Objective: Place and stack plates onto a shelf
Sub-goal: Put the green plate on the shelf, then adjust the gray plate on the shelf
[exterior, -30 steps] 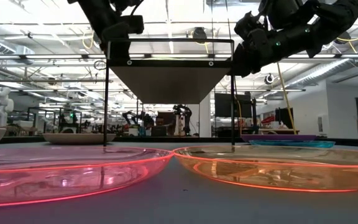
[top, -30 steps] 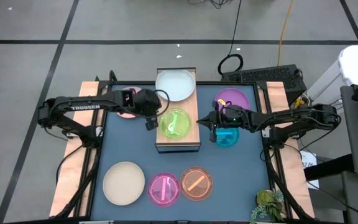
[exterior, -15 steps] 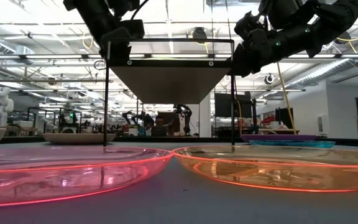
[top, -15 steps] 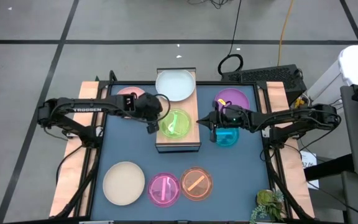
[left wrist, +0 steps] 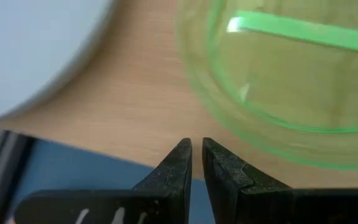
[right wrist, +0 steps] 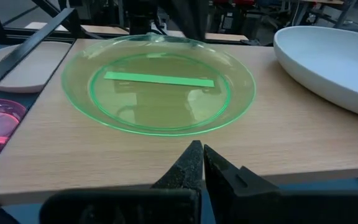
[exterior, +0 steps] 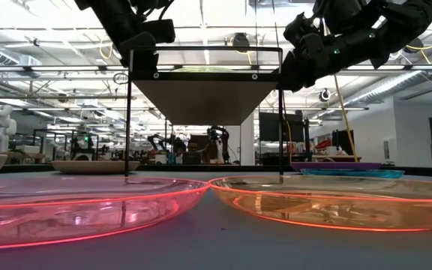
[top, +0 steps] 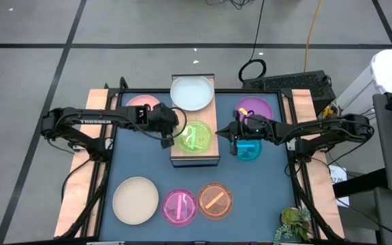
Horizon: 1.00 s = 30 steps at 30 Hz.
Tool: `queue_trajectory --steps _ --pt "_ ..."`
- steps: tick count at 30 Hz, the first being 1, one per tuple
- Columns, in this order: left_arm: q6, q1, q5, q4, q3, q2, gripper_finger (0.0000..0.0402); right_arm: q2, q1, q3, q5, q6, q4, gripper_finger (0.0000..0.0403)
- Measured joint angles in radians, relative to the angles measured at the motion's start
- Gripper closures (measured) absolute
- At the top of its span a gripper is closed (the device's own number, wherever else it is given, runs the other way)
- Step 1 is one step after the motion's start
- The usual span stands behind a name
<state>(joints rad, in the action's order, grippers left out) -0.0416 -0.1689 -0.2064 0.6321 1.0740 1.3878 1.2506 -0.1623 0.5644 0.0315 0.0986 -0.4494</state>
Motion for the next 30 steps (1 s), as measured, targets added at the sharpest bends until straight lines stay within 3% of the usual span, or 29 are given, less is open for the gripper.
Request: queue_trajectory --steps 6,11,15,18,23,30 --pt "-0.063 -0.074 -0.031 -0.018 0.0 -0.043 0.0355 -0.065 0.0 0.0 -0.002 0.0 0.06 0.0403" --pt "-0.184 -0.149 -0.031 -0.199 0.0 -0.058 0.0355 -0.11 0.0 0.0 -0.006 0.0 0.09 0.0403" --pt "-0.363 -0.195 0.077 -0.339 0.0 -0.042 0.0355 -0.12 0.0 0.0 -0.007 0.0 0.095 0.0403" --pt "-0.454 -0.221 0.098 -0.4 0.0 -0.016 0.0355 -0.126 0.0 0.0 -0.007 0.0 0.096 0.0403" --pt "-0.604 -0.26 0.121 -0.403 0.0 0.049 0.0355 -0.13 0.0 0.0 -0.006 0.0 0.097 0.0403" --pt "-0.619 -0.254 0.127 -0.402 0.0 0.089 0.0355 -0.13 0.0 0.0 -0.003 -0.005 0.103 0.0403"
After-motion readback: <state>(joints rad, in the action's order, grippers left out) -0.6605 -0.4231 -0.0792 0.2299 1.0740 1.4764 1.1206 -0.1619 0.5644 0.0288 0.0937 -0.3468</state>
